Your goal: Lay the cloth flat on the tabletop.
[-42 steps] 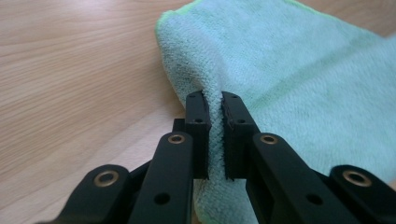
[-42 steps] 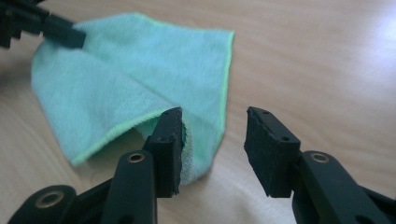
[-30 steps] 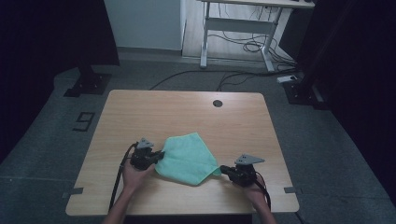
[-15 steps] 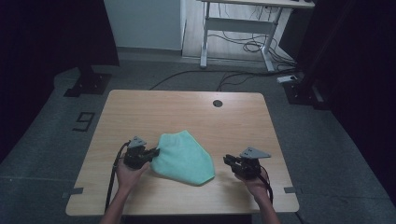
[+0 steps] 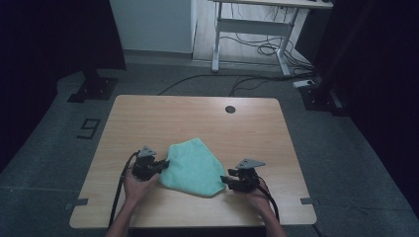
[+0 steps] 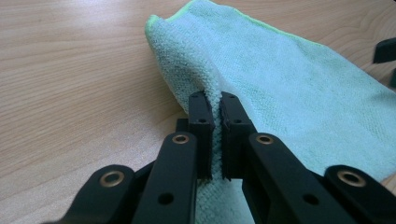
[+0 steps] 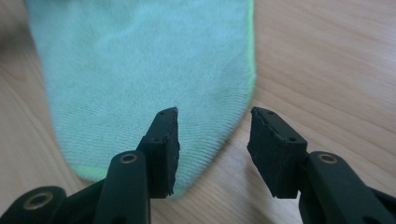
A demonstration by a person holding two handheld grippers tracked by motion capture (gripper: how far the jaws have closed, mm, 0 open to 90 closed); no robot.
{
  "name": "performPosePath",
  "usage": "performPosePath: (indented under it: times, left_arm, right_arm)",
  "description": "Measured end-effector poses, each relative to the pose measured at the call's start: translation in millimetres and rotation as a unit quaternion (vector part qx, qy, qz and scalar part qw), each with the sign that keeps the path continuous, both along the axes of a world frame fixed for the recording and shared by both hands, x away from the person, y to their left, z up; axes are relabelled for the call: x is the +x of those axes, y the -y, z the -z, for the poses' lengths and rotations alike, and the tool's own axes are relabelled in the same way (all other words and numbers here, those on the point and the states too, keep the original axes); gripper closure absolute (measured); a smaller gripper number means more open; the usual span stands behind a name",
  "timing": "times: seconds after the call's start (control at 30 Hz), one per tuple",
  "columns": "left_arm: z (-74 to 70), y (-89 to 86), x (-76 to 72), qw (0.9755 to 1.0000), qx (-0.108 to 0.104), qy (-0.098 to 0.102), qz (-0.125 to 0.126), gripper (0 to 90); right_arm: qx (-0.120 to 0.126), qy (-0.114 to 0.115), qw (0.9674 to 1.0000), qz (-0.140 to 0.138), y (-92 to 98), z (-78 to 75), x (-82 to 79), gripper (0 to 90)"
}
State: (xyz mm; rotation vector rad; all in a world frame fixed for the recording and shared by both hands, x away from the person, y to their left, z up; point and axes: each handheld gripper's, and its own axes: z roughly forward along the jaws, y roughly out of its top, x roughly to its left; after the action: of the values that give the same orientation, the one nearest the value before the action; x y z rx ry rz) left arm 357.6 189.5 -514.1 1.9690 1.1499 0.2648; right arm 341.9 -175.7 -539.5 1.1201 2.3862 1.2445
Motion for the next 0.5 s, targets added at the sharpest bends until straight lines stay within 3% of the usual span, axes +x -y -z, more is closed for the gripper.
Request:
performPosePath:
  times: [0.1,0.3,0.33,0.4,0.47,0.5]
  left_arm:
    - [-0.7,-0.6,-0.4,1.0000,-0.002,0.001,0.002,84.8]
    - [0.7,1.5,0.1,1.0000,-0.004,-0.003,0.006,84.8]
    - [0.9,1.9,0.2,1.0000,-0.004,-0.003,0.007,84.8]
    - [0.9,2.7,-0.2,0.9999,-0.007,-0.004,0.009,84.8]
    - [1.1,6.6,-1.9,0.9998,-0.012,-0.006,0.015,84.8]
    - [1.1,6.6,-1.9,0.9998,-0.012,-0.006,0.015,84.7]
  right_arm:
    - [-0.012,-0.003,0.9999,0.008,-5.2,3.4,1.1,54.1]
    - [-0.012,-0.005,0.9998,0.012,-5.8,5.7,1.3,59.0]
    - [-0.021,-0.004,0.9997,0.007,-8.3,7.5,0.5,67.5]
    - [-0.023,-0.003,0.9997,0.005,-8.7,8.3,0.5,71.4]
    - [-0.009,-0.010,0.9998,0.011,-4.3,8.5,2.2,84.0]
    - [-0.009,-0.010,0.9998,0.011,-4.3,8.5,2.2,84.0]
